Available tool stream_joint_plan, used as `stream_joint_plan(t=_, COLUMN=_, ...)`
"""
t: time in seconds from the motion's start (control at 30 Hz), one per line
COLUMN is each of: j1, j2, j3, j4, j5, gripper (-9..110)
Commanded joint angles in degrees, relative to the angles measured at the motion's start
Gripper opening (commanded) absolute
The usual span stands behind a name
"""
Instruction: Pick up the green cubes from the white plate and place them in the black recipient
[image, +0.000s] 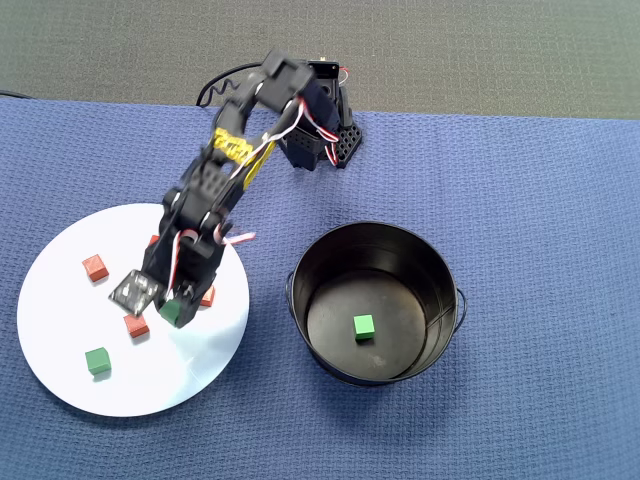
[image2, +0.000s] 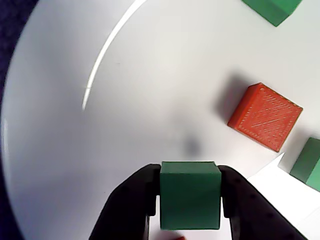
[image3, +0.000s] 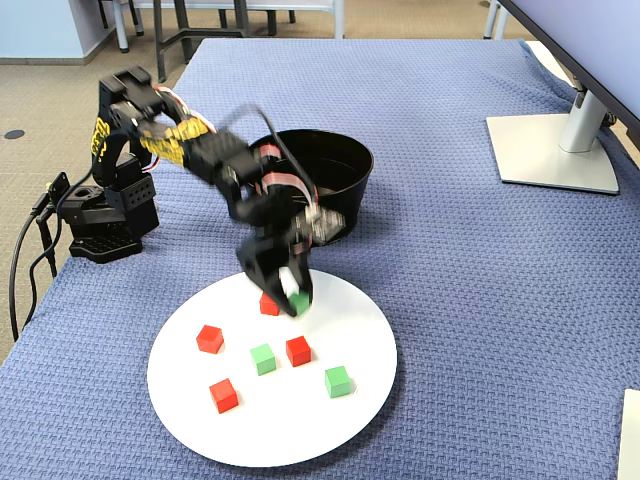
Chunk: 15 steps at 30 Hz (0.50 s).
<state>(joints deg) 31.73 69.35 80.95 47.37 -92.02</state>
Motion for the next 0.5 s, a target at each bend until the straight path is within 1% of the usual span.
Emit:
stream_joint_plan(t=0.0, j1=-1.8, j2=13.8, j3=0.4, j4=5.5, j5=2.1, gripper=0)
stream_joint_plan(t=0.2, j1=-5.2, j2=31.2, j3=10.8, j4=6.1, j5=1.9, gripper=0)
stream_joint_plan(t=0.33, j1=-10.9, j2=40.8, j3=12.7, j4=11.2, j5=3.2, gripper=0)
stream_joint_plan(t=0.47, j1=-17.7, j2=47.1, j3=14.0, j4=12.8, j5=5.3, gripper=0)
